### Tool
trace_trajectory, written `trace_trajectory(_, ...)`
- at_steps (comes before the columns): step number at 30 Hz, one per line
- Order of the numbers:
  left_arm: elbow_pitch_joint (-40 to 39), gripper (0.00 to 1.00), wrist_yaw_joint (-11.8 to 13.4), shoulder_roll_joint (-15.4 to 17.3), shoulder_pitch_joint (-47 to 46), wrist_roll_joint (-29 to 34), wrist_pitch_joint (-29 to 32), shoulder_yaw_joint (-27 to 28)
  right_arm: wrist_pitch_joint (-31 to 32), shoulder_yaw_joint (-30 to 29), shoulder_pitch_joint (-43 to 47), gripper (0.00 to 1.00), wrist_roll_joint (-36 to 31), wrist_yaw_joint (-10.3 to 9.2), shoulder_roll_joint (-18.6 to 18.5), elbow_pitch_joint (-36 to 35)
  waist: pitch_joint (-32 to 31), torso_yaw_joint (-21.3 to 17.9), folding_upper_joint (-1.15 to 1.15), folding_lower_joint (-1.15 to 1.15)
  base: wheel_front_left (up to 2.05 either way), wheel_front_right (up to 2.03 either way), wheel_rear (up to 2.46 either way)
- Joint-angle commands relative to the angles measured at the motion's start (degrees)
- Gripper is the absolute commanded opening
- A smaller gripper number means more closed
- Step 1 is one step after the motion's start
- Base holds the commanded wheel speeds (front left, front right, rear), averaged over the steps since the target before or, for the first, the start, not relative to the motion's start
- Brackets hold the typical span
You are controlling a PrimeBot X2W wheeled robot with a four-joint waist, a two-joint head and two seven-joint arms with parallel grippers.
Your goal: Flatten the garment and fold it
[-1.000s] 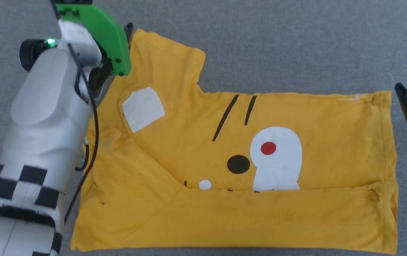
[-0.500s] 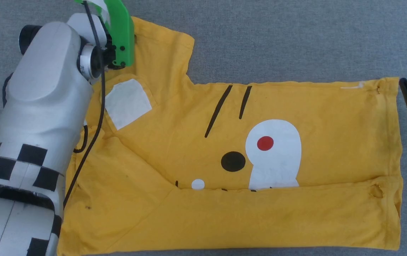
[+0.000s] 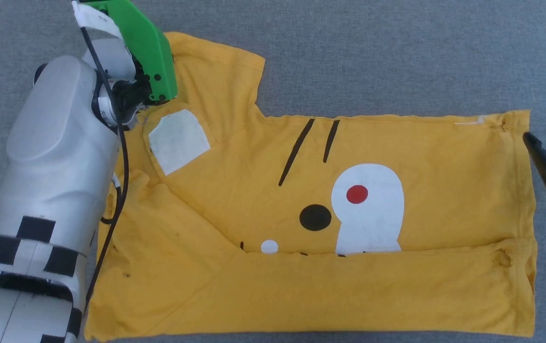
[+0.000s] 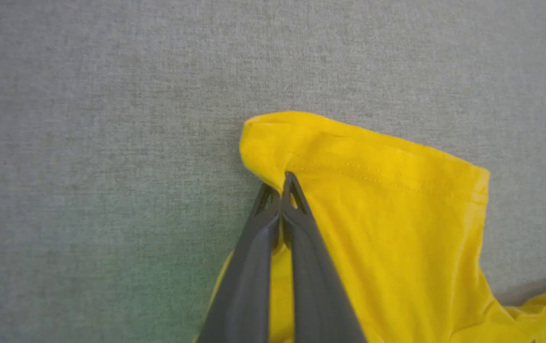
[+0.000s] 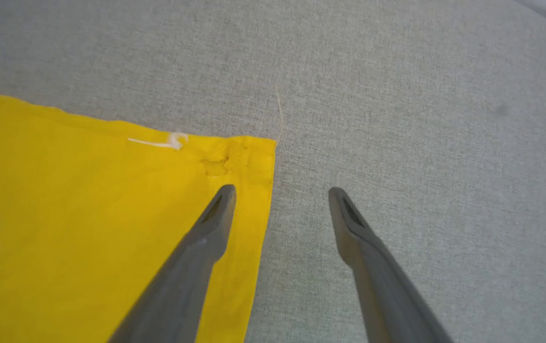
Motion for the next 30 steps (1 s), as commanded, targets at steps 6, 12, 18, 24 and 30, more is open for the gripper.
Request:
trace_trajectory(6, -5.31, 0.00, 0.33, 1.22, 2.01, -0.41, 0.44, -0.29, 7.41, 5.60, -6.57, 1.00, -1.54, -0.09, -4.16, 3.71, 1.07, 1.64, 0.00, -0.01, 0.00, 0.00, 0.00)
trace_trajectory(12, -9.54, 0.00, 1.29, 1.76, 2.86, -0.48, 1.43, -0.51, 10.81, 10.58, -9.12, 1.00, -1.31, -0.09, -6.68, 8.02, 2.79, 3.04, 0.00, -0.01, 0.00, 0.00, 0.00)
trace_trajectory(18, -12.65, 0.00, 1.53, 2.14, 4.52, -1.21, 1.27, -0.24, 13.03, 12.60, -9.02, 0.00, 1.15, -0.09, -7.35, 10.21, 3.28, 3.42, 0.00, -0.01, 0.00, 0.00, 0.00)
trace_trajectory(24, -14.44, 0.00, 1.60, 3.11, 6.66, -2.09, -0.55, 0.95, 10.14, 10.65, -9.67, 0.00, 1.20, -0.09, -6.66, 10.28, 0.39, 2.83, 0.00, -0.01, 0.00, 0.00, 0.00)
trace_trajectory(30, -18.88, 0.00, 1.03, 4.39, 11.72, -4.82, -4.20, 4.13, 4.43, 8.45, -7.88, 0.00, 0.92, -0.09, -4.22, 11.21, -6.44, 2.31, 0.00, -0.01, 0.00, 0.00, 0.00)
